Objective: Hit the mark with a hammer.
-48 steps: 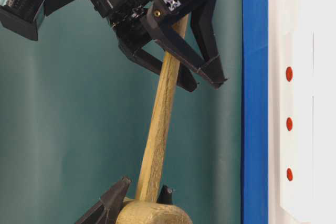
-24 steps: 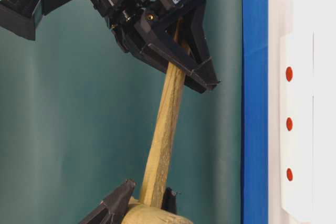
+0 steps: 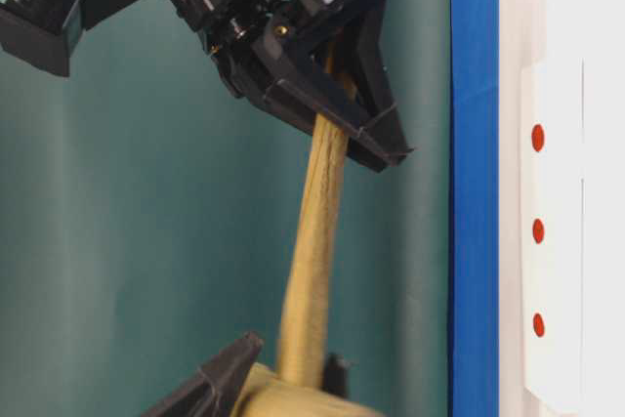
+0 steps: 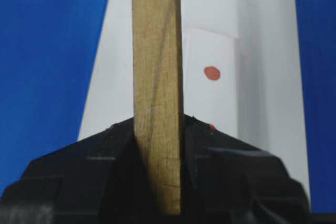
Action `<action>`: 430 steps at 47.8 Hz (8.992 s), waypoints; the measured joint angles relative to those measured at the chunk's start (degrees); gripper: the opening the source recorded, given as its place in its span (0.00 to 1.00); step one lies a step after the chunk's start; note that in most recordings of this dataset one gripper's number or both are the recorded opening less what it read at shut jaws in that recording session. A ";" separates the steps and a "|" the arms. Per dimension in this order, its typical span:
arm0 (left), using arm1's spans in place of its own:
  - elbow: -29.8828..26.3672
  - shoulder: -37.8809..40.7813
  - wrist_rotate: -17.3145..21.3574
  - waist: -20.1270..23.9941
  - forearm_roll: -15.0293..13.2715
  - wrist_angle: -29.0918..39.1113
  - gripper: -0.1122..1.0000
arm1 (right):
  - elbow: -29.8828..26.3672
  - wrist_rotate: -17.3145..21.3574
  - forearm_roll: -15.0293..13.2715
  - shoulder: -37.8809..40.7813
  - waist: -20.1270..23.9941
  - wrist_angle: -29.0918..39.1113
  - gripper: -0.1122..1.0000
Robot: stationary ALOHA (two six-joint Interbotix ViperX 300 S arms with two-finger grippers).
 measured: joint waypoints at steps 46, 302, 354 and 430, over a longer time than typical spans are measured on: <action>6.15 -9.40 2.90 -0.62 0.09 11.43 0.85 | 6.06 0.79 4.92 -5.36 -0.26 0.97 0.17; 14.15 -28.48 59.15 4.31 0.35 10.72 0.79 | 10.81 -2.64 13.45 -17.84 1.23 -3.52 0.82; 23.29 -44.03 66.71 2.46 0.26 13.89 0.79 | 39.11 -1.67 15.56 -55.37 1.23 -3.60 0.67; 24.43 -45.18 66.71 2.46 0.26 13.71 0.79 | 39.46 -1.49 15.56 -56.16 1.14 -4.04 0.66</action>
